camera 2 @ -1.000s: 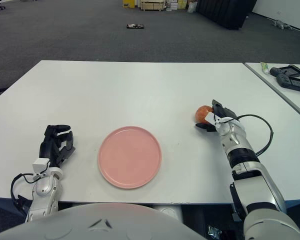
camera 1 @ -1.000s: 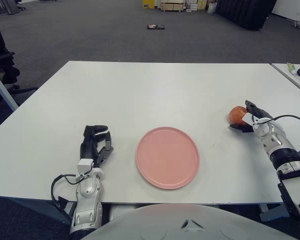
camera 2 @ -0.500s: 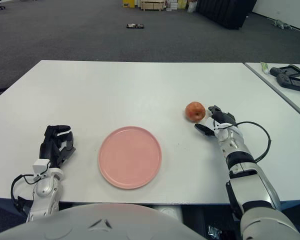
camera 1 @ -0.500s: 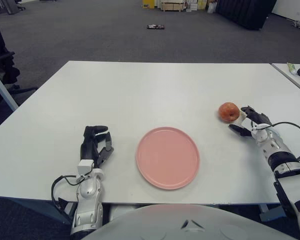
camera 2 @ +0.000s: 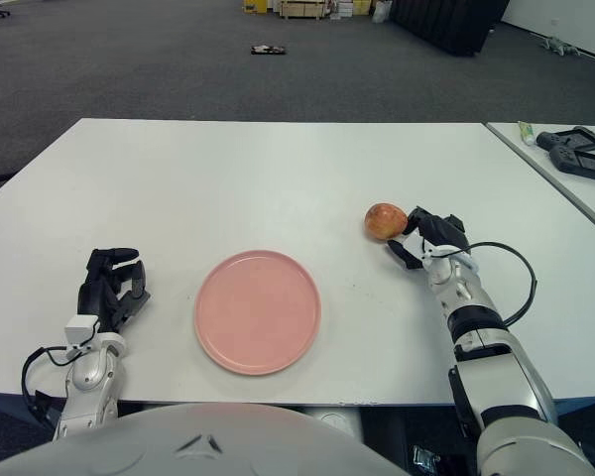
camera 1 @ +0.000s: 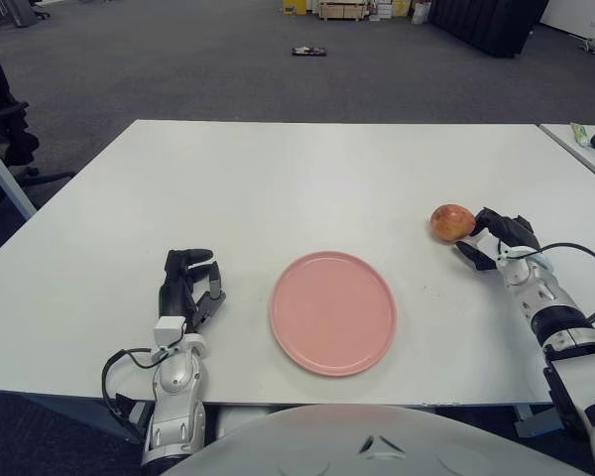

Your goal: Put the apple into the plate.

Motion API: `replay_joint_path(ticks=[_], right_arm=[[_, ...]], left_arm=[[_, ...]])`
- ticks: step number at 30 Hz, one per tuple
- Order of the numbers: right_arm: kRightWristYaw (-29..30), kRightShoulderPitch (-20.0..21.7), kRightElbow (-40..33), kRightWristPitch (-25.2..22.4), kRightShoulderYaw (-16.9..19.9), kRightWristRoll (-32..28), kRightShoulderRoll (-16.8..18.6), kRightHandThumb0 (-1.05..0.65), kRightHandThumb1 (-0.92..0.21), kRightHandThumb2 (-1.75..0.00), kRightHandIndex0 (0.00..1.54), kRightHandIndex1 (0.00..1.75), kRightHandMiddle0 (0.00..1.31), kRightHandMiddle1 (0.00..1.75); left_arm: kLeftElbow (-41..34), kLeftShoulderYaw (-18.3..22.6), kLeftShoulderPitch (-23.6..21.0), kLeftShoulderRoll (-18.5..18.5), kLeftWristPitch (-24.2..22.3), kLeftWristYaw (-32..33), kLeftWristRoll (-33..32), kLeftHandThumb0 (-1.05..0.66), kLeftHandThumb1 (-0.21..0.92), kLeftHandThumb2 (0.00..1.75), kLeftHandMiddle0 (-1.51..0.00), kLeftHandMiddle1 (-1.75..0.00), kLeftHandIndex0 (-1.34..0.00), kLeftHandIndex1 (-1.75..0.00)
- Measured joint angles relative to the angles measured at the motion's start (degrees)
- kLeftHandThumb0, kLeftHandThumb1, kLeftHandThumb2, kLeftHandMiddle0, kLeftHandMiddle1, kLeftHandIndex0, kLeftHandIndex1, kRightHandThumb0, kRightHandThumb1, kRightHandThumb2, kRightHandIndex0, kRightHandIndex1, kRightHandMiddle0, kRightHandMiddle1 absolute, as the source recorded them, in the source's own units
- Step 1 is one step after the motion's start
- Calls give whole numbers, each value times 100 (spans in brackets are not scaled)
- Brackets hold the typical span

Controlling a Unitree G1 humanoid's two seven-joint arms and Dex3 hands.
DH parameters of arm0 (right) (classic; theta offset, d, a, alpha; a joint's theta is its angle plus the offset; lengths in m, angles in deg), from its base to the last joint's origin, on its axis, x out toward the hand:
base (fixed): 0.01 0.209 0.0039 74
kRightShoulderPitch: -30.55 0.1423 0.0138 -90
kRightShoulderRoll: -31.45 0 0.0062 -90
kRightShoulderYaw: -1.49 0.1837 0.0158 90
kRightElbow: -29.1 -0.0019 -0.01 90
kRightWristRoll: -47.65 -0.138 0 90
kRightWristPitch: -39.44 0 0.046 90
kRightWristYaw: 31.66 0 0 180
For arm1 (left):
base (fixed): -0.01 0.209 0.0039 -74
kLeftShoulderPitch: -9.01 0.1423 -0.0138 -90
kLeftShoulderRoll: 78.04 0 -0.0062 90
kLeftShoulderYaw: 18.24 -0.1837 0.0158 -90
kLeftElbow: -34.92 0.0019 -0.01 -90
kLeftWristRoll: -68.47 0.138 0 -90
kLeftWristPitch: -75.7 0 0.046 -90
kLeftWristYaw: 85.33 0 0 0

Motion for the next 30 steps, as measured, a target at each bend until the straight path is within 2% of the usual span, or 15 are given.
replay_joint_path(ticks=[9, 15, 19, 21, 23, 24, 25, 26, 27, 28, 30], right_arm=[[300, -198, -155, 318, 269, -225, 172, -48, -29, -135, 126, 175, 63, 175], [366, -305, -319, 426, 373, -254, 241, -48, -29, -135, 127, 175, 63, 175], [365, -364, -456, 430, 447, -277, 267, -48, -29, -134, 122, 175, 63, 175], [342, -389, -527, 432, 476, -315, 281, -47, -34, -128, 112, 175, 59, 175], [281, -405, -587, 435, 502, -382, 295, -44, -43, -117, 96, 175, 52, 175], [244, -406, -605, 435, 511, -408, 300, -43, -50, -108, 78, 173, 47, 175], [204, -406, -624, 436, 521, -432, 303, -40, -63, -90, 51, 172, 38, 175], [155, -406, -640, 440, 534, -451, 307, -46, -57, -91, 33, 162, 24, 155], [120, -406, -652, 451, 544, -463, 308, -48, -54, -93, 26, 159, 19, 147], [87, -406, -666, 471, 556, -476, 308, -54, -51, -93, 17, 140, 12, 126], [41, -406, -690, 502, 569, -482, 307, -61, -50, -91, 8, 119, 6, 102]], left_arm=[[-8, 22, -4, 5, -25, -1, -11, -37, 75, 76, -44, -154, -29, -175], [8, 36, -13, 11, -18, 0, -7, -36, 78, 72, -44, -155, -27, -175], [34, 35, -21, 17, 24, 0, 17, -36, 80, 71, -43, -155, -26, -175], [45, 36, -24, 19, 39, 0, 17, -36, 80, 70, -42, -155, -26, -175], [54, 37, -28, 21, 48, 0, 17, -36, 80, 70, -41, -155, -26, -175], [57, 38, -30, 23, 48, 0, 16, -36, 80, 70, -41, -155, -26, -175], [61, 39, -33, 23, 48, 0, 15, -36, 80, 70, -41, -155, -26, -175], [64, 40, -36, 23, 48, 0, 15, -36, 80, 70, -41, -155, -26, -175], [65, 40, -38, 23, 48, 0, 15, -36, 80, 70, -41, -156, -26, -175], [65, 40, -38, 22, 49, 0, 13, -36, 80, 70, -41, -156, -26, -175], [67, 43, -38, 21, 52, 0, 9, -36, 80, 70, -42, -156, -26, -175]])
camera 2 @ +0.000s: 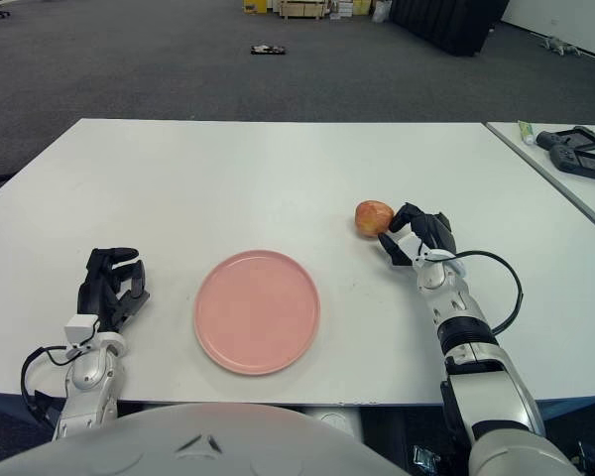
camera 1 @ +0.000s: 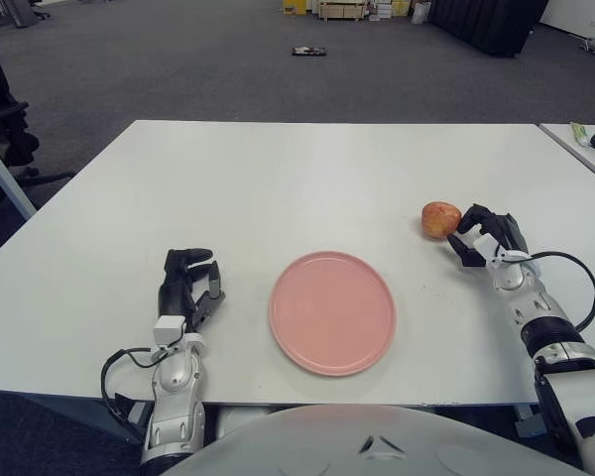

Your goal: Put the apple into the plate.

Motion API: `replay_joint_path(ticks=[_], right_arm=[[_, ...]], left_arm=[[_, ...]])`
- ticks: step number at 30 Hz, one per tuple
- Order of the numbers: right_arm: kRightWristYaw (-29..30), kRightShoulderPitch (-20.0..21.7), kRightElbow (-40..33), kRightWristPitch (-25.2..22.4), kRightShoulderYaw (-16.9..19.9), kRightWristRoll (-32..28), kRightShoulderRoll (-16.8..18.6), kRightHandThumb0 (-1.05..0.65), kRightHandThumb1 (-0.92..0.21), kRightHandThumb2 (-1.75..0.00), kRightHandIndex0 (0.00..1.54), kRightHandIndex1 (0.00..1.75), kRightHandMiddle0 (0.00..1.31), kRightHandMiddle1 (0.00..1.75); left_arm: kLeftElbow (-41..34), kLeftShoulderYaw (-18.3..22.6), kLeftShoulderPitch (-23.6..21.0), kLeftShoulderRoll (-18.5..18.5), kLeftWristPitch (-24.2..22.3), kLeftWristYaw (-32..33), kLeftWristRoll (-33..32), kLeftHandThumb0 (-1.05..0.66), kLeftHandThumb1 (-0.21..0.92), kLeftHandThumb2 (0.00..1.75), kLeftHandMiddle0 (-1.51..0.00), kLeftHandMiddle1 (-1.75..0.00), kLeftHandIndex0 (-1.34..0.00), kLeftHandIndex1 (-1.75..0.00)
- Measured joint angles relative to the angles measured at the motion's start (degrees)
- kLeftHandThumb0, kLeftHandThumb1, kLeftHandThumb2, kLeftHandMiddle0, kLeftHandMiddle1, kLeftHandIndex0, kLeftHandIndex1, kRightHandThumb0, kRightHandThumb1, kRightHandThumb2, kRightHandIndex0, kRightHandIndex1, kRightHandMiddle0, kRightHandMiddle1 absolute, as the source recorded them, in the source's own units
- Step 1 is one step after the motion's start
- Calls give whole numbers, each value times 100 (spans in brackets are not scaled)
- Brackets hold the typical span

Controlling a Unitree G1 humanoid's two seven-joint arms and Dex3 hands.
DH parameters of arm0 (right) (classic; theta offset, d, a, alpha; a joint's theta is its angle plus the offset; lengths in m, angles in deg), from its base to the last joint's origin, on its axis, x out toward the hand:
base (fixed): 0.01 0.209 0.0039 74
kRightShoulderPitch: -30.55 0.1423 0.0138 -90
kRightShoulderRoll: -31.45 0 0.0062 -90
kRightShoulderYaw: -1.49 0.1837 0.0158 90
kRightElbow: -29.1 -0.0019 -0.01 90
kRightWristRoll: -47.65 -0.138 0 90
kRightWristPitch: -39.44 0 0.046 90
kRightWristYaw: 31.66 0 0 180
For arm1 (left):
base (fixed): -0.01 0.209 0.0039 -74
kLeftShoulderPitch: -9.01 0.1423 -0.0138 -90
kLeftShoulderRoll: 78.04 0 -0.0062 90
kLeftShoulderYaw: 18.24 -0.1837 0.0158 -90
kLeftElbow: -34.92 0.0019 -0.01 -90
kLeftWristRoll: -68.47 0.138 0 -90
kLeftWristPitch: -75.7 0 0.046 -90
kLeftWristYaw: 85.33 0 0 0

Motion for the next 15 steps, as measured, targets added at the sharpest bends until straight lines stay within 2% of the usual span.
replay_joint_path(ticks=[3, 4, 5, 6, 9, 15], right_arm=[[-20, 0, -40, 5, 0, 7, 0, -80, -58, -77, 2, 69, 2, 56], [-22, 0, -48, 5, 0, 15, 0, -82, -59, -74, 2, 62, 1, 50], [-26, 0, -57, 5, -3, 29, -1, -89, -62, -70, 1, 39, 1, 32], [-36, 0, -64, 5, -8, 41, -2, -94, -64, -67, 1, 25, 0, 20], [-98, 0, -101, 6, -37, 74, -8, -101, -69, -59, 0, 8, 0, 7], [-134, 1, -129, 148, -121, 159, -51, -104, -72, -45, 0, 1, 0, 1]], left_arm=[[30, 6, -7, 0, 52, -1, -16, -36, 79, 71, -42, -156, -27, -175], [38, 7, -9, 0, 66, -1, -24, -36, 79, 71, -43, -156, -27, -175], [50, 8, -12, 0, 86, -1, -32, -36, 79, 72, -43, -156, -27, -175], [58, 9, -14, 1, 98, -1, -36, -36, 78, 72, -44, -156, -27, -175], [80, 11, -20, 4, 129, -1, -39, -36, 78, 73, -45, -156, -28, -175], [101, 10, -27, 11, 155, -1, -36, -36, 78, 73, -45, -156, -28, -175]])
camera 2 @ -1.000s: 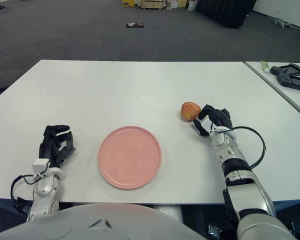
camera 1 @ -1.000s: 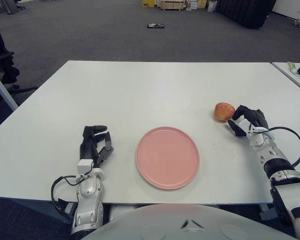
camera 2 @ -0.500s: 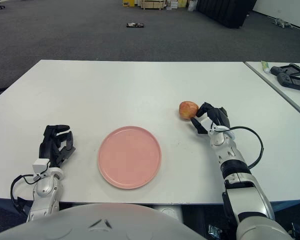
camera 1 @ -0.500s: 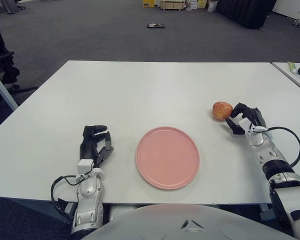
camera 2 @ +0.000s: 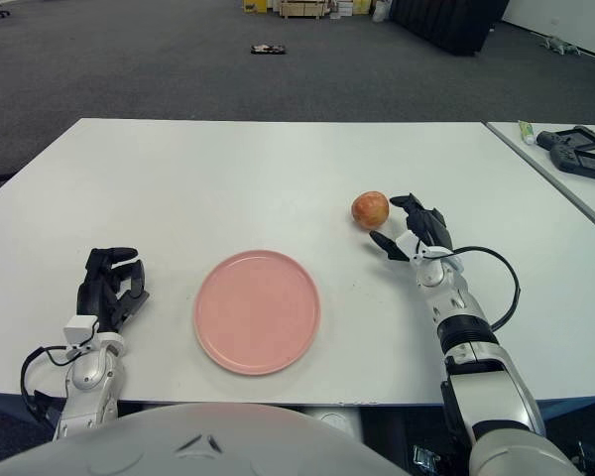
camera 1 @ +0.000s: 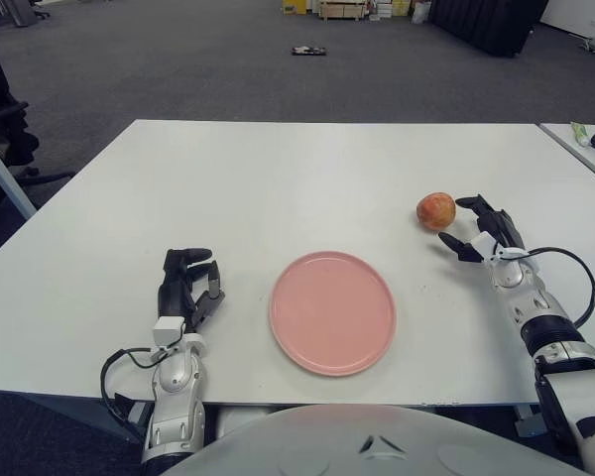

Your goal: Put the apple into the plate.

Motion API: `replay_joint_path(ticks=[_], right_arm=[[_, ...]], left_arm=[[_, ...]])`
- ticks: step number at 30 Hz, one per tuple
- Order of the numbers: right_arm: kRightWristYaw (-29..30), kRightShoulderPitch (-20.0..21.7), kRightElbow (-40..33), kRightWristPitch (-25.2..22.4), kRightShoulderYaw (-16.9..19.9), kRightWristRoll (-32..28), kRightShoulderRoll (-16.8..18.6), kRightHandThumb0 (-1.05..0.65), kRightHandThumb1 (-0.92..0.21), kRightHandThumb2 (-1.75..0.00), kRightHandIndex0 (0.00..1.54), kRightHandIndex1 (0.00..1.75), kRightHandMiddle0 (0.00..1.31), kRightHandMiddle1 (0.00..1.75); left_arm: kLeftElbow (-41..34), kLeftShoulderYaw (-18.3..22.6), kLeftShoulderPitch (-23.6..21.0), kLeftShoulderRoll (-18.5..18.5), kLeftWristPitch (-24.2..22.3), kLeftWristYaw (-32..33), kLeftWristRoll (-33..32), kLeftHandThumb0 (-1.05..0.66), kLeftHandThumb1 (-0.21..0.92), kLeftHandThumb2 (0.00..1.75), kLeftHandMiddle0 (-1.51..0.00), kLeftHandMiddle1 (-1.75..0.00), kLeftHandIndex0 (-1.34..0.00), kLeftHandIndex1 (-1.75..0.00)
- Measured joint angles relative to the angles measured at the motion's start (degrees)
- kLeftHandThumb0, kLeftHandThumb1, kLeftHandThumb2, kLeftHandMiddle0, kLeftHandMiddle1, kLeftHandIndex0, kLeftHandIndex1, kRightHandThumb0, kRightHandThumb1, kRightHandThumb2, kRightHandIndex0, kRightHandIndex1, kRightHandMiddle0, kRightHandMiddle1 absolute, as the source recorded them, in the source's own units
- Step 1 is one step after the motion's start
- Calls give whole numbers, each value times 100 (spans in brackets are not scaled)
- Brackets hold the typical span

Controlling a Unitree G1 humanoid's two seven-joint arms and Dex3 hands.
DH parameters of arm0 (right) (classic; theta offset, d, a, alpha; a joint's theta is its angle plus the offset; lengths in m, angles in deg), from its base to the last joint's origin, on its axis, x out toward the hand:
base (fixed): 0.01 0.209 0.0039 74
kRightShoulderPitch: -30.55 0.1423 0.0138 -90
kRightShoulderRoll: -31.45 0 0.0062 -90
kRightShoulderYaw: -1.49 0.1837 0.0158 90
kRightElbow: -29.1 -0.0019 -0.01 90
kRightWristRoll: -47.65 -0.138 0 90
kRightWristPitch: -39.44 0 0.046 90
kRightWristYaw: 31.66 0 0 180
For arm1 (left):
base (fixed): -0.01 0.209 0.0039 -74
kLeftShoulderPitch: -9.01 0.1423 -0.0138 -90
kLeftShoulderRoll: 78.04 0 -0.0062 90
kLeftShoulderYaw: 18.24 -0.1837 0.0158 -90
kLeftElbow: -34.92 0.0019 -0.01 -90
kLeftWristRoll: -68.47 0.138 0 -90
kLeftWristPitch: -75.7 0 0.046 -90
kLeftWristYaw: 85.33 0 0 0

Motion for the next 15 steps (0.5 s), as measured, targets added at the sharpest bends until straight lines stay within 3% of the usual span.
replay_joint_path(ticks=[15], right_arm=[[-110, 10, 18, 174, -69, 144, -62, -105, -72, -34, 0, 0, 0, 0]], left_arm=[[-7, 1, -34, 11, -83, 1, 1, -36, 79, 71, -41, -156, -27, -175]])
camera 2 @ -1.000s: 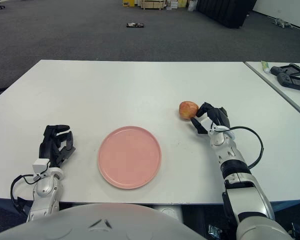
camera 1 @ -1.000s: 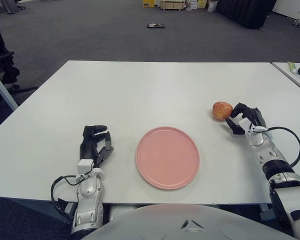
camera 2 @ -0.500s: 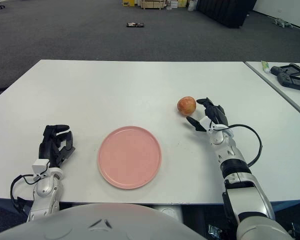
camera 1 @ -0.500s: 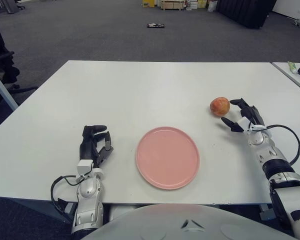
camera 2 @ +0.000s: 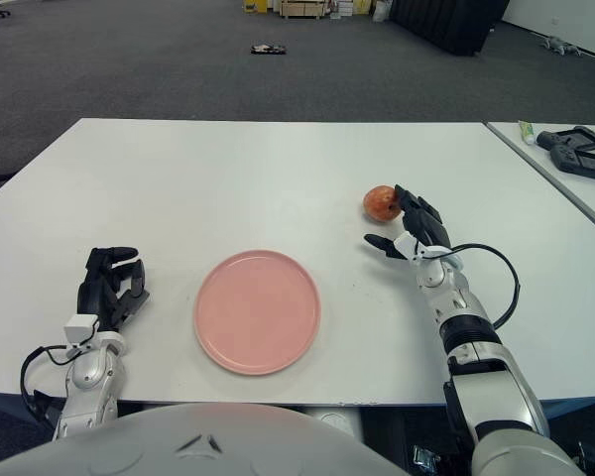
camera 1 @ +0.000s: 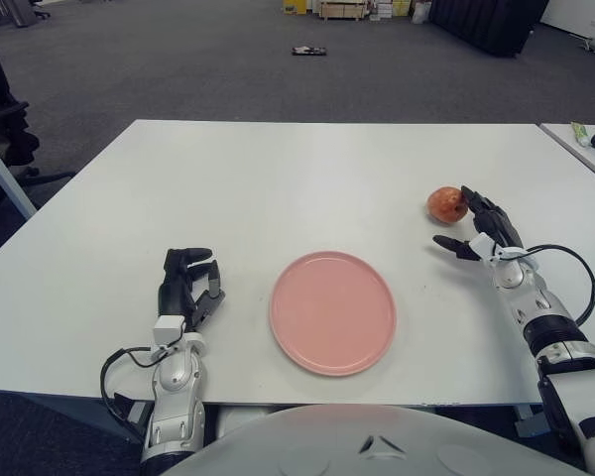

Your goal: Put the apple into the plate.

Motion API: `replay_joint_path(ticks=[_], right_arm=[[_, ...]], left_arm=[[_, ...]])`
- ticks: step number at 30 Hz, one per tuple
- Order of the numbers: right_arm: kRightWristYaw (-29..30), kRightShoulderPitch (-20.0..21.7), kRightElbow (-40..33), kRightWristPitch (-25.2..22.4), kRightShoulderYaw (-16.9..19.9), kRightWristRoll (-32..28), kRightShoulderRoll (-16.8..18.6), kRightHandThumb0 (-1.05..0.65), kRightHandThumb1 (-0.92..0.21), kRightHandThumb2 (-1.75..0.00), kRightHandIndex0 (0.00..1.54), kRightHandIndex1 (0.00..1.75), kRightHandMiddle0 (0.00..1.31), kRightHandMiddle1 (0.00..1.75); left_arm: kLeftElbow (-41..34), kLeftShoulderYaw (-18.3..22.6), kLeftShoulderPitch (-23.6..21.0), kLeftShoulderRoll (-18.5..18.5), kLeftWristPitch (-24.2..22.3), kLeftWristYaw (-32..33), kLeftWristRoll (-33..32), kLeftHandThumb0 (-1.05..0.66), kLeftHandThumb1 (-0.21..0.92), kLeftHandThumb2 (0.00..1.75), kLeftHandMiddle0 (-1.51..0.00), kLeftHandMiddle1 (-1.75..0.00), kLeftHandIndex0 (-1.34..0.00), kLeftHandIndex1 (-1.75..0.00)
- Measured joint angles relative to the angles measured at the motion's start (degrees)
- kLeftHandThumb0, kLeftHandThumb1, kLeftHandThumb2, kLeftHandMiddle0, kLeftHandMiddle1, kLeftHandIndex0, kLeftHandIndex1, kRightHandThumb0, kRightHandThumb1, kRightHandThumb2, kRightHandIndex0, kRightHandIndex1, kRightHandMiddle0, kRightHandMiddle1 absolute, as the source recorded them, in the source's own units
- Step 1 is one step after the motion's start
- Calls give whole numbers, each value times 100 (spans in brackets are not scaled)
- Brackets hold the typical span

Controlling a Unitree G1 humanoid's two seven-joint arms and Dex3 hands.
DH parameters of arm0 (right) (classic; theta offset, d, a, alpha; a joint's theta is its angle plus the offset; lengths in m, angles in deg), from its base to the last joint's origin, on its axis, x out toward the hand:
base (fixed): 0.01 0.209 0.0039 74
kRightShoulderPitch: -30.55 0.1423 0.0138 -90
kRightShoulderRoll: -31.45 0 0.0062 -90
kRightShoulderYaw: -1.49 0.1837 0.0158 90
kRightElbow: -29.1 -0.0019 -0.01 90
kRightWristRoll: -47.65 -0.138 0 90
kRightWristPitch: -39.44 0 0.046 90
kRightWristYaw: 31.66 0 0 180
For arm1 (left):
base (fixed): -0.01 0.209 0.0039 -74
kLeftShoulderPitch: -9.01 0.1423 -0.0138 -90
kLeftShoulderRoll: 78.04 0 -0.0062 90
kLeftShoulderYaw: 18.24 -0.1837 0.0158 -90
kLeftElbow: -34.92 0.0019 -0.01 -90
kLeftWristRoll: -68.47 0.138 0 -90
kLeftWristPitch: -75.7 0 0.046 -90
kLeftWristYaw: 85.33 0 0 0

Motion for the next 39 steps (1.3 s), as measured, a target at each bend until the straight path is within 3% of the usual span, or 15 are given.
replay_joint_path(ticks=[22, 39], right_arm=[[-310, 290, -70, -78, -188, 70, 15, -105, -66, -30, 0, 0, 0, 0], [-430, 1245, 877, -241, -349, 71, 224, -103, -69, -32, 0, 0, 0, 0]], left_arm=[[0, -3, -5, -10, -3, 9, 39, -36, 80, 70, -41, -155, -26, -175], [-16, -1, 8, -28, 25, 19, 40, -36, 81, 69, -43, -154, -26, -175]])
